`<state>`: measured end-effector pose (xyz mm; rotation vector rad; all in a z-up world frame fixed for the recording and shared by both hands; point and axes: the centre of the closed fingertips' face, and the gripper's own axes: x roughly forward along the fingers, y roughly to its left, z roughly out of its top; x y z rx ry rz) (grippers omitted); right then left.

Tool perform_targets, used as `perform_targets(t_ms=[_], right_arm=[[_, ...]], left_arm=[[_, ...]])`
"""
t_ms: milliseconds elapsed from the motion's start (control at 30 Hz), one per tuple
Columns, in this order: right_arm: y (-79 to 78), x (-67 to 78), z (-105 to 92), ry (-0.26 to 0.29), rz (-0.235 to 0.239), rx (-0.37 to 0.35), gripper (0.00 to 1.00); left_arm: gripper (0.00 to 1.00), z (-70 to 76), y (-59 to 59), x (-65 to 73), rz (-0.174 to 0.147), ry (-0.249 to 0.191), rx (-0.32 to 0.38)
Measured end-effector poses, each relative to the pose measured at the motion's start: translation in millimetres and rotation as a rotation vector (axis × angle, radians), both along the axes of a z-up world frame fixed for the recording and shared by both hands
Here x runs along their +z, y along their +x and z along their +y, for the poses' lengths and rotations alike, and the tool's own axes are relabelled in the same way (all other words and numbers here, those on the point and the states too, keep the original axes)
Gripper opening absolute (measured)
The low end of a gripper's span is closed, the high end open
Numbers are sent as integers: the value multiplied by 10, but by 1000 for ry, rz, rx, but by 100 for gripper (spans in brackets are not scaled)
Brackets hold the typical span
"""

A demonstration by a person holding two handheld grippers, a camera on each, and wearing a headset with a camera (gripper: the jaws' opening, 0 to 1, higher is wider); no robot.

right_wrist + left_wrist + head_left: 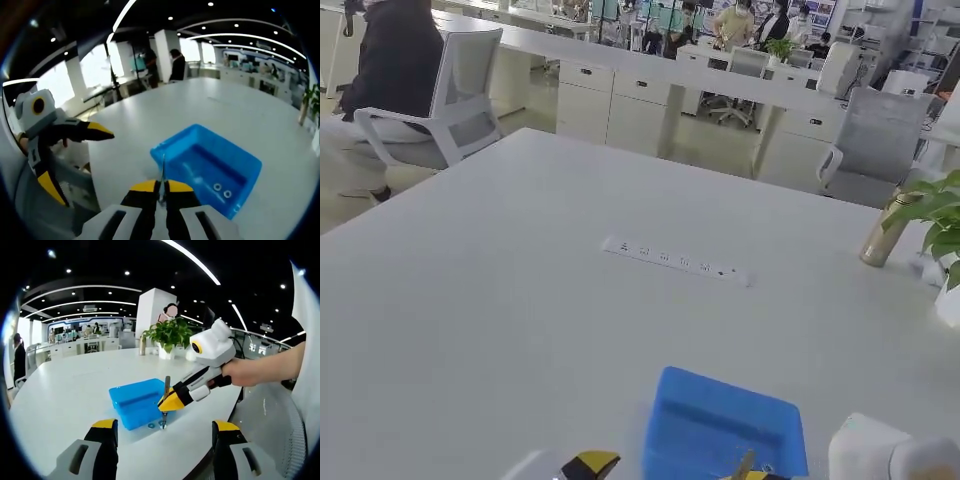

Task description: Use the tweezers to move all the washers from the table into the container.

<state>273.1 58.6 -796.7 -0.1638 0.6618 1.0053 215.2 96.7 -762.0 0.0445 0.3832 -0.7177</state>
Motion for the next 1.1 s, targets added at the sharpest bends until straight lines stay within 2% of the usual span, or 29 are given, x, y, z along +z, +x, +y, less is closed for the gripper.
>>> perform_targets(t_ms=[367, 1100], right_arm=[[129, 146, -36, 38, -15, -17, 2], [315, 555, -73, 104, -76, -49, 2]], left_arm=[[77, -6, 0, -4, 5, -2, 0], [76, -8, -4, -27, 11, 7, -7]])
